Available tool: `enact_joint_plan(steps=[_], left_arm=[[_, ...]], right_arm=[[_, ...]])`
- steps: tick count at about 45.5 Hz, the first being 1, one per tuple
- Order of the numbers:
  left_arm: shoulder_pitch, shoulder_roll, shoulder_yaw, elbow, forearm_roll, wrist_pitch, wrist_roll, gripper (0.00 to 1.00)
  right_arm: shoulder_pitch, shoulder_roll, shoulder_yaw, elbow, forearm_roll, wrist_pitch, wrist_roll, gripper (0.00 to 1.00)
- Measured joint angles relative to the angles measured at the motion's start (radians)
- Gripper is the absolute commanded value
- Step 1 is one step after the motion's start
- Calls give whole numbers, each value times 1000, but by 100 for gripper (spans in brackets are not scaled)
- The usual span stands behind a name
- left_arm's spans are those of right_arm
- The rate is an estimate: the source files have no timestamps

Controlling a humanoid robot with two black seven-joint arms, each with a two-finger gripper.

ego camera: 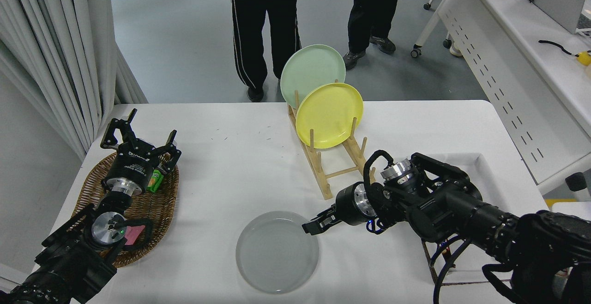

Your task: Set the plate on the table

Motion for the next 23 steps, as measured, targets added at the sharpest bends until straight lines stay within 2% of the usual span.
enact_joint_plan(steps=[16, 23], left_arm=[[0, 0, 0, 1, 0, 0, 0, 100], [0, 0, 0, 1, 0, 0, 0, 100]], right_arm=[[137, -116, 24, 286, 34, 25, -2, 99], [245, -221, 33, 383, 20, 117, 0, 99]])
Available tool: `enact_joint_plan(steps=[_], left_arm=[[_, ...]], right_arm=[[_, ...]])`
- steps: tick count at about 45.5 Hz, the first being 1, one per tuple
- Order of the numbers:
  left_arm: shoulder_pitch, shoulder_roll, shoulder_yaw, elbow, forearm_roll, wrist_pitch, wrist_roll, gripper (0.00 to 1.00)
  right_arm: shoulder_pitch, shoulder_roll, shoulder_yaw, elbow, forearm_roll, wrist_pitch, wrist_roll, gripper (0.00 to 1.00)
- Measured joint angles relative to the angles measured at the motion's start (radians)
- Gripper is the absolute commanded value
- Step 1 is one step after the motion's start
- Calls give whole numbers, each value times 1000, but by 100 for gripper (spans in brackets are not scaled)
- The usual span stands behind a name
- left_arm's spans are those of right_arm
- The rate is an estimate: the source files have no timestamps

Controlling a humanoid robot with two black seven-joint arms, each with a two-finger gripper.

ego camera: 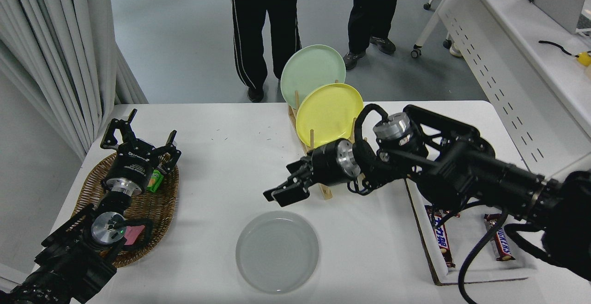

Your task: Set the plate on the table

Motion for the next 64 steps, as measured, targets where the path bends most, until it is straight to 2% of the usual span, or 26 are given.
enact_joint_plan(steps=[16, 23, 29, 38, 46, 55, 64], left_arm=[[0, 0, 0, 0, 0, 0, 0, 100], [0, 0, 0, 0, 0, 0, 0, 100], [0, 0, 0, 0, 0, 0, 0, 100], [0, 0, 0, 0, 0, 0, 0, 100], [0, 0, 0, 0, 0, 0, 0, 100], [0, 0, 0, 0, 0, 0, 0, 100], [0, 0, 0, 0, 0, 0, 0, 100]], right_arm=[[165, -236, 9, 72, -33, 321, 21, 99], [163, -315, 8, 81, -73, 480, 77, 99], [138, -374, 3, 77, -134, 555, 150, 99], [13, -419, 45, 15, -313, 612, 318, 99], [-170, -403, 202, -27, -529, 632, 477, 99], [-351, -341, 396, -87, -783, 651, 559, 99], [-460, -274, 516, -153, -922, 668, 593, 99]])
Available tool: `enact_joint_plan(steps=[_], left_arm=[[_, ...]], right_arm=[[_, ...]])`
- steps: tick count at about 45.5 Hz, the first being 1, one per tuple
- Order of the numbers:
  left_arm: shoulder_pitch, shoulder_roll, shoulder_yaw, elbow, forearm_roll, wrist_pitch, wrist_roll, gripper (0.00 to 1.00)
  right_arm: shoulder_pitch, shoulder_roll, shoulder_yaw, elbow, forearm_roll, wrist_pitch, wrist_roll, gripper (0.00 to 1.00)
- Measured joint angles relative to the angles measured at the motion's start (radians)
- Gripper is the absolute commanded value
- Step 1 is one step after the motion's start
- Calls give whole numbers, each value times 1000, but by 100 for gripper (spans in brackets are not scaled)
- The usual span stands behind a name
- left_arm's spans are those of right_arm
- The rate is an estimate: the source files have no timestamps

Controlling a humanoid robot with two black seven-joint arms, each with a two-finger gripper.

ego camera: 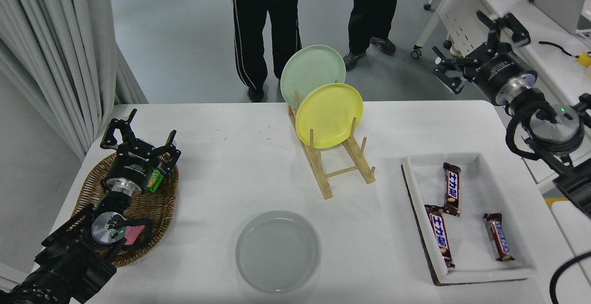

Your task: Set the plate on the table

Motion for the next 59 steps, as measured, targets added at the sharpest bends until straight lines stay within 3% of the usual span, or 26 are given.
enact_joint_plan(steps=[24, 59], left_arm=[[0, 0, 0, 0, 0, 0, 0, 100], [0, 0, 0, 0, 0, 0, 0, 100]], right_arm=[[-231, 165, 191, -135, -271, 96, 127, 99], [-217, 247, 195, -278, -296, 172, 140, 99]])
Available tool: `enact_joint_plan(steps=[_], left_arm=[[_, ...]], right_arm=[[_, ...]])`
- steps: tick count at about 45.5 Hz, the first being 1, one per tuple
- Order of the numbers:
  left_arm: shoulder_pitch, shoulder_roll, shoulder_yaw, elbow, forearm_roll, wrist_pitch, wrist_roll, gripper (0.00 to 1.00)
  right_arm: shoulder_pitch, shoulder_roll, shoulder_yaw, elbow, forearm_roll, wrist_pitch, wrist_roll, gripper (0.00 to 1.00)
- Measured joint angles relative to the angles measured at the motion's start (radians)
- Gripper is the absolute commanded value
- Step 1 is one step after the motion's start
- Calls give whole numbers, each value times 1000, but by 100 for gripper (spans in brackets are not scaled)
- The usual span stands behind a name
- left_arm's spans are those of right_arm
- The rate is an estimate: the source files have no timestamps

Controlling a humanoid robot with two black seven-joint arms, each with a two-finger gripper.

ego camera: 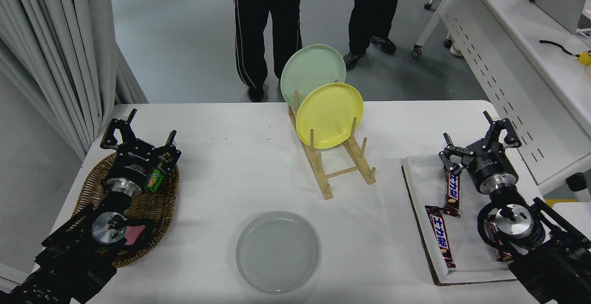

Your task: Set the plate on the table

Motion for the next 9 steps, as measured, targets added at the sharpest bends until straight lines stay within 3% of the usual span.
enact_joint_plan(steps=[9], left_arm=[[0, 0, 0, 0, 0, 0, 0, 100]], right_arm=[[8, 9, -28, 1, 1, 6, 0, 99]])
